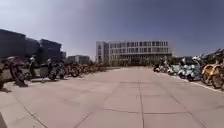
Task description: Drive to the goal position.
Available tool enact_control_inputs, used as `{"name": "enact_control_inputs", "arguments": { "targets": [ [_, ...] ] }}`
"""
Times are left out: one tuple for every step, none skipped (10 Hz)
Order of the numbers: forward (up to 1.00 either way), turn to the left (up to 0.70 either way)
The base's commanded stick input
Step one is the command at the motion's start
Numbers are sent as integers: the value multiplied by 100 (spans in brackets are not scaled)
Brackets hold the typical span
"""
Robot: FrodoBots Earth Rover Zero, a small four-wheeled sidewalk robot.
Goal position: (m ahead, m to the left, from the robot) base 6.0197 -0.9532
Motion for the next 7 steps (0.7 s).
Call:
{"name": "enact_control_inputs", "arguments": {
  "targets": [
    [70,0],
    [70,0],
    [70,0],
    [70,0],
    [70,0],
    [70,0],
    [70,0]
  ]
}}
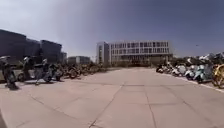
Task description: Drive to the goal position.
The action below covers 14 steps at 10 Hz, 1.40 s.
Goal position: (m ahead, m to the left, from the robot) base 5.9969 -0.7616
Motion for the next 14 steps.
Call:
{"name": "enact_control_inputs", "arguments": {
  "targets": [
    [70,0],
    [70,0],
    [70,0],
    [70,0],
    [70,0],
    [70,0],
    [70,0],
    [70,0],
    [70,0],
    [70,0],
    [70,0],
    [70,0],
    [70,0],
    [70,0]
  ]
}}
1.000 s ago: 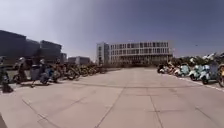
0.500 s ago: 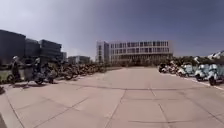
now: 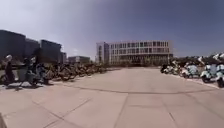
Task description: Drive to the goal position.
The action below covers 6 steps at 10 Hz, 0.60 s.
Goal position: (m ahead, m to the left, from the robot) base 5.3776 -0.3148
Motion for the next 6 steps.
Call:
{"name": "enact_control_inputs", "arguments": {
  "targets": [
    [70,0],
    [70,0],
    [70,0],
    [70,0],
    [70,0],
    [70,0]
  ]
}}
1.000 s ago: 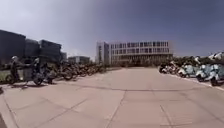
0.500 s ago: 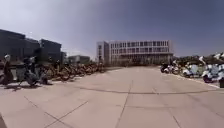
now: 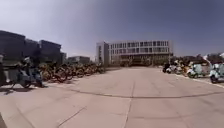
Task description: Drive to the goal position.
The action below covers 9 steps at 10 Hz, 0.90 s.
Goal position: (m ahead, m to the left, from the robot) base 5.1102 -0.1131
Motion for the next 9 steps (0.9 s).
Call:
{"name": "enact_control_inputs", "arguments": {
  "targets": [
    [70,0],
    [70,0],
    [70,0],
    [70,0],
    [70,0],
    [70,0],
    [70,0],
    [70,0],
    [70,0]
  ]
}}
